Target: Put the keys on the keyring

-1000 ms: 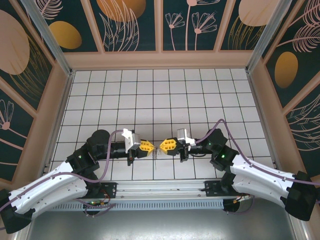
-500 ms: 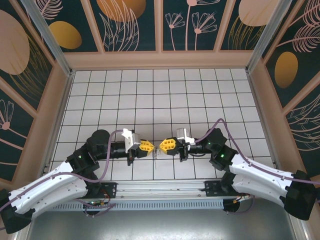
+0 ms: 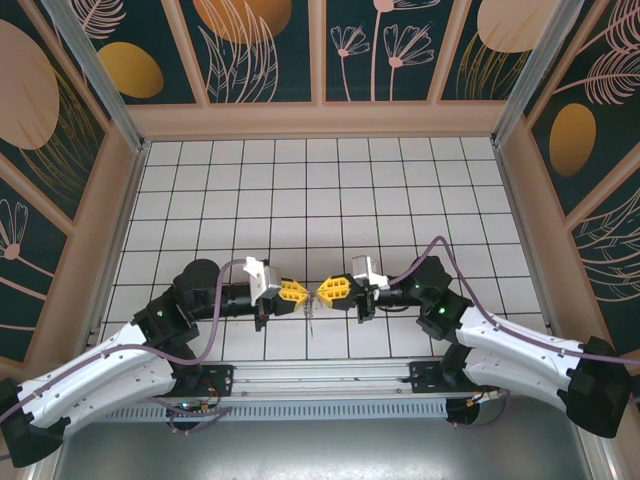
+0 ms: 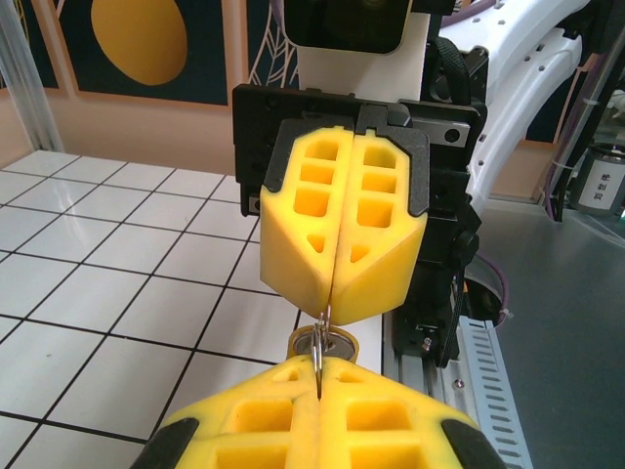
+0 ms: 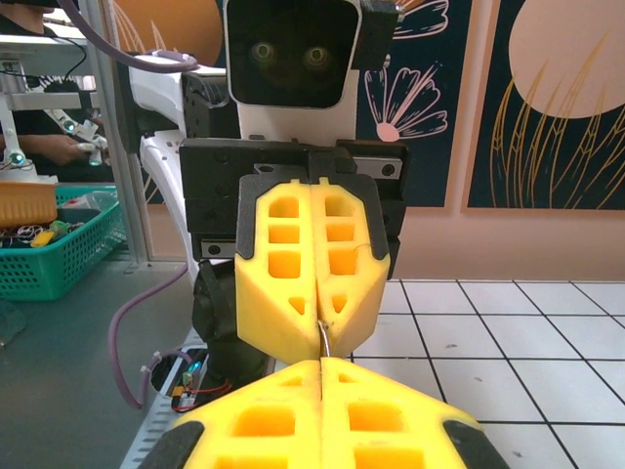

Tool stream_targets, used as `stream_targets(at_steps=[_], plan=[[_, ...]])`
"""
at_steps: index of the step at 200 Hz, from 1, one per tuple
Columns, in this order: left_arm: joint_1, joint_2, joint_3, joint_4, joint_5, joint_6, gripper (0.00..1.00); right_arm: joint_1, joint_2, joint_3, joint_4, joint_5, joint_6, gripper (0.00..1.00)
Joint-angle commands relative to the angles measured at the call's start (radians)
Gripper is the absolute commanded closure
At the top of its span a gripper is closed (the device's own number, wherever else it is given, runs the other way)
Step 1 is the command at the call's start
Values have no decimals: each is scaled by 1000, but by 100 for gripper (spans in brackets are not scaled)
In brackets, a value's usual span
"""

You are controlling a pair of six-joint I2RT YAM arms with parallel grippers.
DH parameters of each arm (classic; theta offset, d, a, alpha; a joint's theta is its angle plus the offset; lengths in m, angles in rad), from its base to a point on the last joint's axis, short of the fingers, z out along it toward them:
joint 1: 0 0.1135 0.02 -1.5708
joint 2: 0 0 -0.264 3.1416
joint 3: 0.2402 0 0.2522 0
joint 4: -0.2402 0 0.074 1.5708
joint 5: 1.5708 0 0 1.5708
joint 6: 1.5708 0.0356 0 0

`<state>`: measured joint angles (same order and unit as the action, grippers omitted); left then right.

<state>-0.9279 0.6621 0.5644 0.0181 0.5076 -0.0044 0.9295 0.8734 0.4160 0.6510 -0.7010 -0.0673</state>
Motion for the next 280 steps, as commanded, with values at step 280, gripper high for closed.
stream_targets(at_steps=[280], plan=[[-3, 2, 29, 37, 11, 4, 100, 12, -44, -42, 50, 40, 44, 100]])
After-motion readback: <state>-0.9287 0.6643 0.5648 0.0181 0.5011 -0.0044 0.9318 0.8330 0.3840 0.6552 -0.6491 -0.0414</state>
